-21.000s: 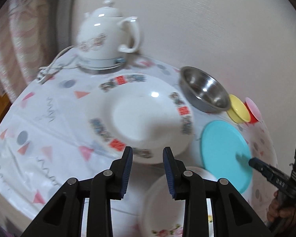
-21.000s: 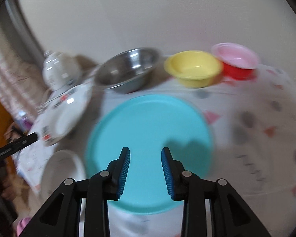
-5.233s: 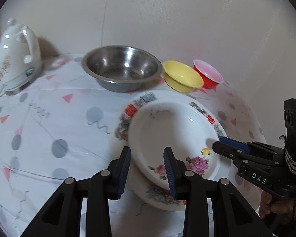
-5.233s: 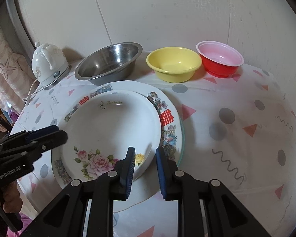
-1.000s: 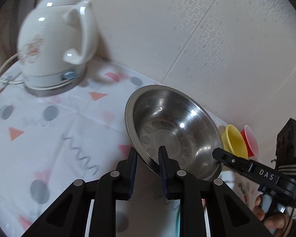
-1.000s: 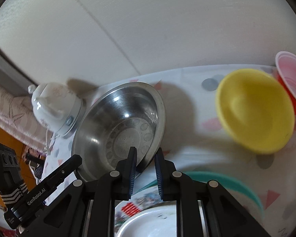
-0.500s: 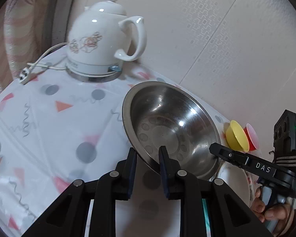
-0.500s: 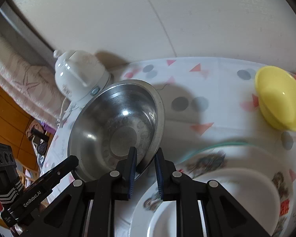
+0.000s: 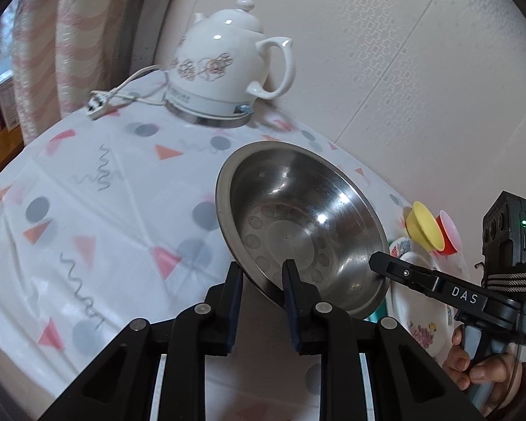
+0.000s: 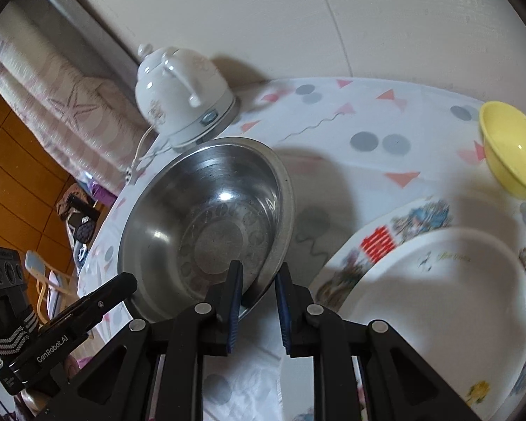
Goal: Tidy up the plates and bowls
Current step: 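Lift the steel bowl and set it on the cloth beside the plate stack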
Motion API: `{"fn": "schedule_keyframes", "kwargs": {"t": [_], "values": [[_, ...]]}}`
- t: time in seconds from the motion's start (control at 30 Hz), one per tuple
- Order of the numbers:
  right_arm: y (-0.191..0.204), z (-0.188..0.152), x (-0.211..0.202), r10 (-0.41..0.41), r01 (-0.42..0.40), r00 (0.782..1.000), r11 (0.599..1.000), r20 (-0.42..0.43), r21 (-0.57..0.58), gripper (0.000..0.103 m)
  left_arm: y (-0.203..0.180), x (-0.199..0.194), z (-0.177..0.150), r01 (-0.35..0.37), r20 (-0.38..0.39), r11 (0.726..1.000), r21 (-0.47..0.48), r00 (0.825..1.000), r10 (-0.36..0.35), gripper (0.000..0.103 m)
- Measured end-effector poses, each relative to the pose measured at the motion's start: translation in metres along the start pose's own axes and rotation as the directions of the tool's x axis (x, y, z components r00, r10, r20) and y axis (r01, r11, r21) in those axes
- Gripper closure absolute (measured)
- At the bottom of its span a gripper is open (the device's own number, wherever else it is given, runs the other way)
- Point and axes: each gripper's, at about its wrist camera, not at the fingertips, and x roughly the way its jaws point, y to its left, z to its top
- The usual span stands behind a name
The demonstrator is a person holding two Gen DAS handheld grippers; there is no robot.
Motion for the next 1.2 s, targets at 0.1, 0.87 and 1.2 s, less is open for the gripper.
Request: {"fn": "schedule_keyframes", "kwargs": {"t": [0.1,0.87,1.2], "values": [[0.002,-0.007,0.002,0.003,-0.003,1.0,1.0,-0.01,0.003,0.085,0.002,-0.004,-0.007,-0.01,-0.003,1.0,-0.001,1.0,0.01,0.08],[0.002,-0.022,-0.015,0.03,-0.031,0.999,0.999,0.028,0.035,0.079,-0.001,-0.019,-0.026,-0.116,0.012,0.993,0.03,0.993,0.116,0.076],[-0.012,-0.023,-0.04,0.022,-0.03,0.996,0.996,0.092,0.086,0.079,0.0,-0.036,-0.023,-0.17,0.064,0.985,0.039,0.984,0.167,0.076]]}}
